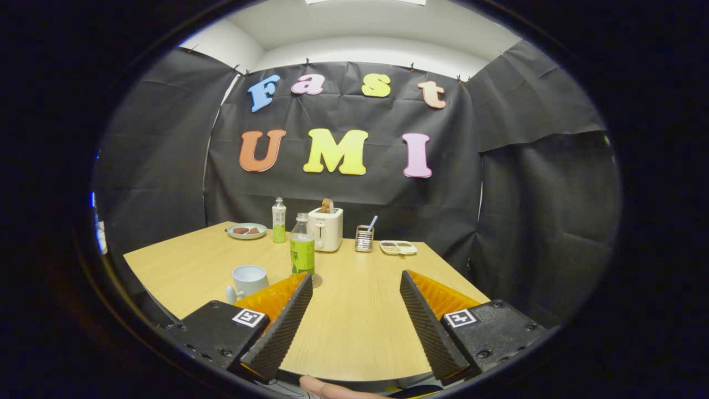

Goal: Take the bottle from table, then pour the juice into the cup, finally place the bottle on the coaster

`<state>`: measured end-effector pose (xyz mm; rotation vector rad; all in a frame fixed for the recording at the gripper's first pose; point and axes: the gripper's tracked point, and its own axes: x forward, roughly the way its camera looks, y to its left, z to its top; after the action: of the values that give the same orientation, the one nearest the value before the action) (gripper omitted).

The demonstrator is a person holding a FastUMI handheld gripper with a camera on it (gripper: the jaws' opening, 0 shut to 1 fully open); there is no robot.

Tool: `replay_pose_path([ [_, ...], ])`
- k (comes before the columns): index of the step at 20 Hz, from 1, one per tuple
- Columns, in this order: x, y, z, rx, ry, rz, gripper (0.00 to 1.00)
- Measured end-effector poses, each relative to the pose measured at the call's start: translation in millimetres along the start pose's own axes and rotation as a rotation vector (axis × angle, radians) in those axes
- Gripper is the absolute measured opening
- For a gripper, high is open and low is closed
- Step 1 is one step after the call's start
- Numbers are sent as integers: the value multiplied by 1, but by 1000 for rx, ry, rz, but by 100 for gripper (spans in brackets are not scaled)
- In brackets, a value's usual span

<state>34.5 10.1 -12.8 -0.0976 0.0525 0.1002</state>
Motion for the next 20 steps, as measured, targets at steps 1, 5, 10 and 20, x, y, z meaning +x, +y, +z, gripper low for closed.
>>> replay_pose_path([
  [1, 0, 0, 0, -2, 3, -2, 100],
  [5, 0, 1, -4, 6, 13, 1, 100],
  [10, 1, -3, -6, -1, 9, -27, 100],
  [20, 1, 2, -11, 4, 16, -10, 100],
])
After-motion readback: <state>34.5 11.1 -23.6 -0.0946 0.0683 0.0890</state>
